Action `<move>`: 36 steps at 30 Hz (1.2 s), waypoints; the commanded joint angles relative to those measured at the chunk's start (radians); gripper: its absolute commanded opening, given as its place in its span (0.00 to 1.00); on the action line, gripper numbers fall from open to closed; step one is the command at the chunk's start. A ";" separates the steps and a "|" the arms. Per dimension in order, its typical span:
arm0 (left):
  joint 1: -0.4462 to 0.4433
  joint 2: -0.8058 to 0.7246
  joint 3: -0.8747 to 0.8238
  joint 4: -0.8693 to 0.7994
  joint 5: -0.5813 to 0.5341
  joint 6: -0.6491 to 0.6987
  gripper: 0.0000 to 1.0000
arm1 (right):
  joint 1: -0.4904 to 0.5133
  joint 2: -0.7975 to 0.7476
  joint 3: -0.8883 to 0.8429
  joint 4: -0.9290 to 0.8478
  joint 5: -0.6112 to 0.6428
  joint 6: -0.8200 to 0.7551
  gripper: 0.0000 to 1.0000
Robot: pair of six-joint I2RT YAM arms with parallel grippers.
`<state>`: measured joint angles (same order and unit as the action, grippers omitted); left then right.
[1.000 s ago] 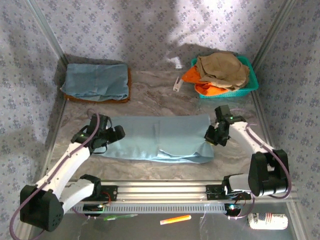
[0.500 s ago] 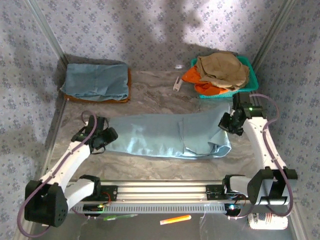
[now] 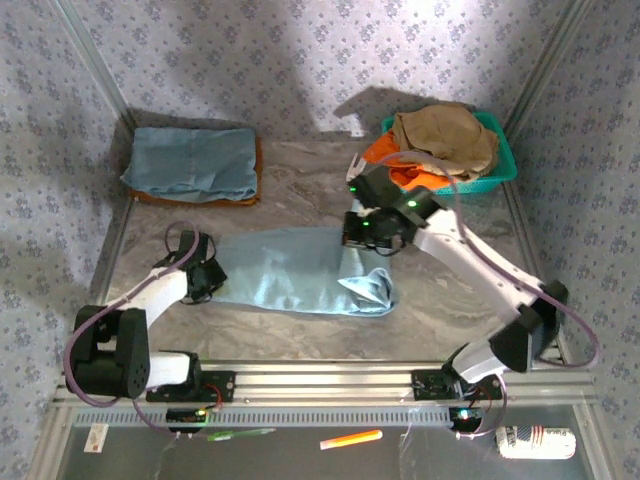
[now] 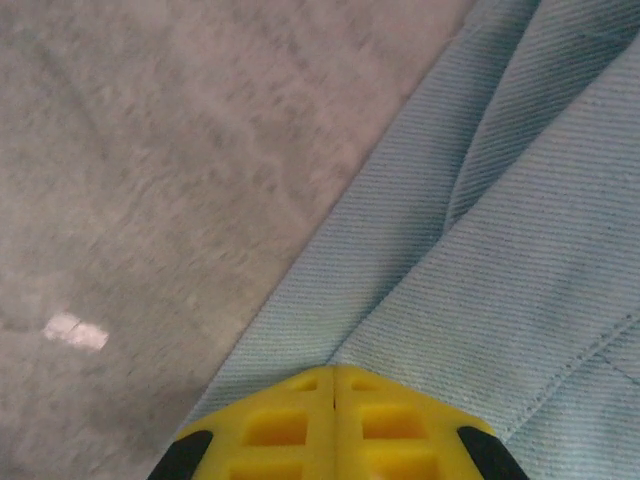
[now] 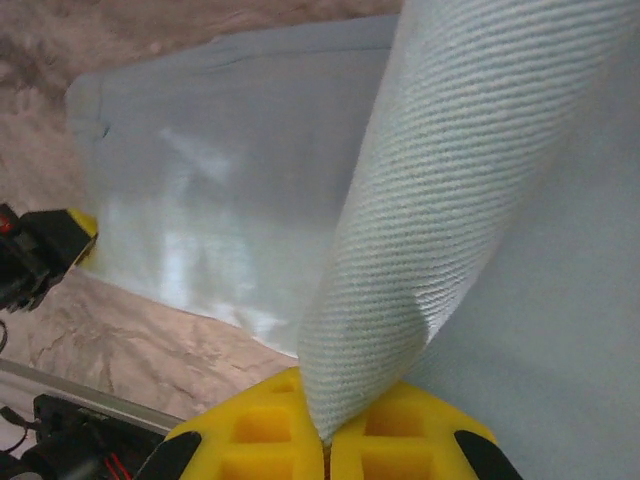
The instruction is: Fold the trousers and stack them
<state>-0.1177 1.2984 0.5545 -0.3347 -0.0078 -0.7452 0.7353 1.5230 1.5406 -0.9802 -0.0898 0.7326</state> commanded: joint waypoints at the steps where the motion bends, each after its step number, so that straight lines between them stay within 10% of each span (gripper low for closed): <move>1: 0.004 0.040 -0.011 0.039 0.050 0.006 0.00 | 0.087 0.123 0.165 0.068 0.017 0.061 0.00; 22: 0.005 -0.006 -0.048 0.023 0.094 0.006 0.01 | 0.251 0.873 0.902 0.033 -0.117 0.096 0.00; 29: 0.089 -0.221 -0.026 -0.204 -0.006 -0.068 0.55 | 0.248 0.895 0.986 0.082 -0.210 0.121 0.52; 36: 0.186 -0.419 0.036 -0.339 -0.004 -0.065 0.66 | 0.233 0.653 0.776 0.129 -0.167 0.059 0.62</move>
<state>0.0559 0.9108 0.5327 -0.5671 -0.0059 -0.8135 0.9749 2.3329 2.3917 -0.8795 -0.2695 0.8253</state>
